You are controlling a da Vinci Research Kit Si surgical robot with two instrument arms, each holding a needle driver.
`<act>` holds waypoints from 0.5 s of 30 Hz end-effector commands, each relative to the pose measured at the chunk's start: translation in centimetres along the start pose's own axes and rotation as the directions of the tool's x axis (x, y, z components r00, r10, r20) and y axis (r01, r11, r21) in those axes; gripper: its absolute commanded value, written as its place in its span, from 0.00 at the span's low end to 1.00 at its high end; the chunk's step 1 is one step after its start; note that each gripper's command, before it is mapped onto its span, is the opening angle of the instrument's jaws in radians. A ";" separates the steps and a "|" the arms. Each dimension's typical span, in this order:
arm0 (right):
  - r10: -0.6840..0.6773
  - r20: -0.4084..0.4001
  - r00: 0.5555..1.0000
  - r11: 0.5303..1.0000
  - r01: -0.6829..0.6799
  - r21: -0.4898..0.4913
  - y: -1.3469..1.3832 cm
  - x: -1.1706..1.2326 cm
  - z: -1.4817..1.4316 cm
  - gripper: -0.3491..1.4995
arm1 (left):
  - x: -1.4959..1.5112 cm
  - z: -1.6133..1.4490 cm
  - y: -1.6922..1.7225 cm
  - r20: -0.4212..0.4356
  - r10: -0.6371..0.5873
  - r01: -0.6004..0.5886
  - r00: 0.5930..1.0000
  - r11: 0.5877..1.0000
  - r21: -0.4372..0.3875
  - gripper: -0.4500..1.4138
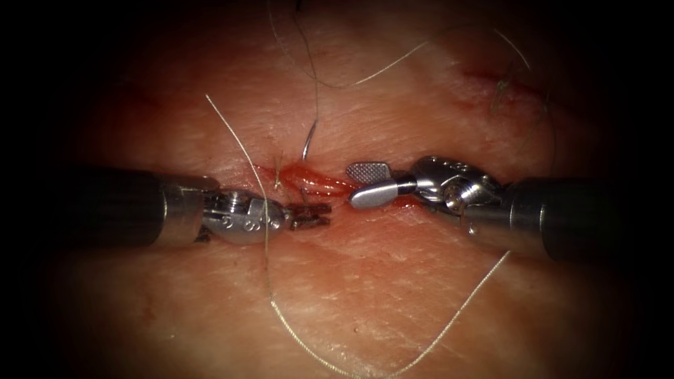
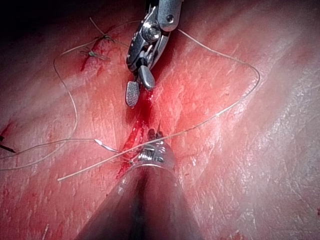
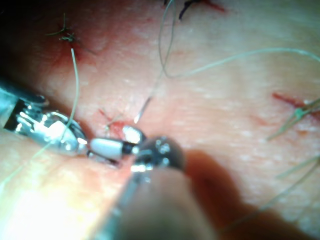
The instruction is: Wound Closure
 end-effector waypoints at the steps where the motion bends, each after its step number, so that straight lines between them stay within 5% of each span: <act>1: 0.001 -0.002 1.000 1.000 -0.001 -0.003 0.04 -0.02 0.07 0.90 | 0.03 0.04 0.04 -0.001 -0.034 0.034 0.999 0.999 -0.003 0.00; 7: 0.007 -0.003 1.000 1.000 -0.007 -0.007 0.01 -0.04 0.02 0.90 | 0.40 -0.27 -0.01 -0.085 -0.137 0.132 0.987 0.989 -0.068 0.00; 15: -0.018 0.000 1.000 1.000 0.018 -0.002 -0.01 -0.07 -0.04 0.90 | 1.10 -0.89 -0.09 -0.292 -0.324 0.277 0.900 0.942 -0.192 0.00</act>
